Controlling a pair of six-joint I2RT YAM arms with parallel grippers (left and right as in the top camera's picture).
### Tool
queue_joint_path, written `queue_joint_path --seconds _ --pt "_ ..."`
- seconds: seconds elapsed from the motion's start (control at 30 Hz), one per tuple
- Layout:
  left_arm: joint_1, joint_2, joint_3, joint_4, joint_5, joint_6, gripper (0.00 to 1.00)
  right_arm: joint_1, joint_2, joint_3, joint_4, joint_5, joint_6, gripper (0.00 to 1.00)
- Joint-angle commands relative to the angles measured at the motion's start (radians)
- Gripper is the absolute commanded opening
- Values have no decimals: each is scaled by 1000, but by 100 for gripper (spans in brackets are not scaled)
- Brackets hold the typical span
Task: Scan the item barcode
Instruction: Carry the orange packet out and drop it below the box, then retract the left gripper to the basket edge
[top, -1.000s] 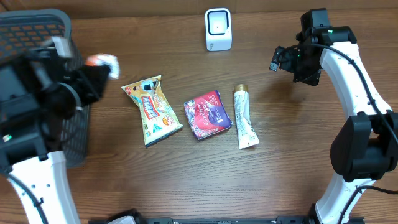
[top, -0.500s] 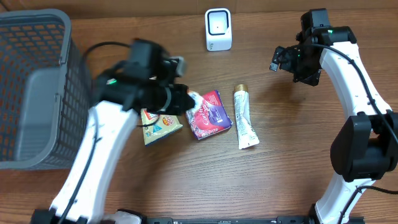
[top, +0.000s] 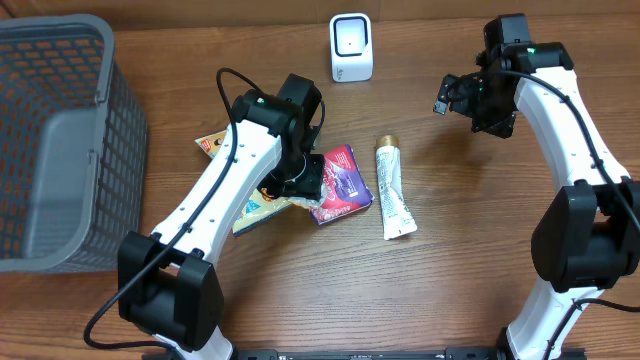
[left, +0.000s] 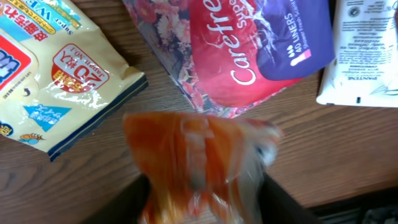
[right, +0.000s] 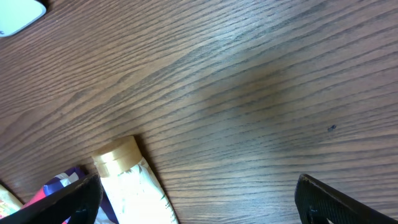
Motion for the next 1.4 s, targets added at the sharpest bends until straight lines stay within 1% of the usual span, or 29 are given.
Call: queue_joint_path --seconds 0.0,0.07,0.17,0.27,0.3,0.37,0.4,0.43,0.47,0.53,0.63,0.7,0.73,0.8,0.87,0.97,1.03,1.1,1.17,1.2,1.27,1.37 --pt "1 11 11 -1 -26 -6 54 0 -27 28 2 6 4 100" --pt "4 11 37 -10 -20 -3 55 0 -27 28 2 6 5 100" --pt "13 11 129 -67 -18 0 58 0 -27 28 2 6 4 100" --pt "31 7 307 -170 -23 20 59 0 -27 28 2 6 4 100" --pt "43 2 400 -219 -26 26 62 0 -27 28 2 6 4 100" --pt "60 -3 503 -271 -26 42 71 0 -27 28 2 6 4 100" --pt "71 -7 560 -299 -29 42 79 0 -27 28 2 7 4 100" --pt "82 -10 599 -319 -29 42 93 0 -27 28 2 6 5 100" --pt "100 -18 652 -344 -29 42 100 0 -27 28 2 6 5 100" --pt "149 -45 736 -367 -28 41 100 0 -27 28 2 6 4 100" --pt "242 -111 783 -366 -30 21 100 0 -27 28 3 6 4 100" --pt "405 -198 795 -366 -29 14 100 0 -27 28 40 6 5 100" --pt "441 -213 795 -366 -28 10 100 0 -27 28 47 6 5 100" --pt "574 -261 795 -366 -27 -7 100 1 -27 28 90 -7 5 100" --pt "636 -278 794 -366 -29 -3 100 4 -27 28 91 -92 5 100" --pt "689 -286 794 -366 -29 8 100 4 -27 28 65 -309 5 100" --pt "695 -286 789 -366 -29 23 100 7 -27 28 53 -451 4 100" --pt "695 -283 789 -366 -30 35 100 19 -27 27 38 -504 -26 100" --pt "695 -282 789 -366 -48 32 100 41 -27 27 10 -499 -114 100" --pt "695 -282 789 -365 -92 -5 100 67 -27 26 -31 -447 -196 100" --pt "701 -282 789 -366 -134 -61 100 95 -27 21 -63 -335 -207 100" --pt "716 -282 789 -366 -137 -74 100 129 -23 11 -82 -204 -207 100"
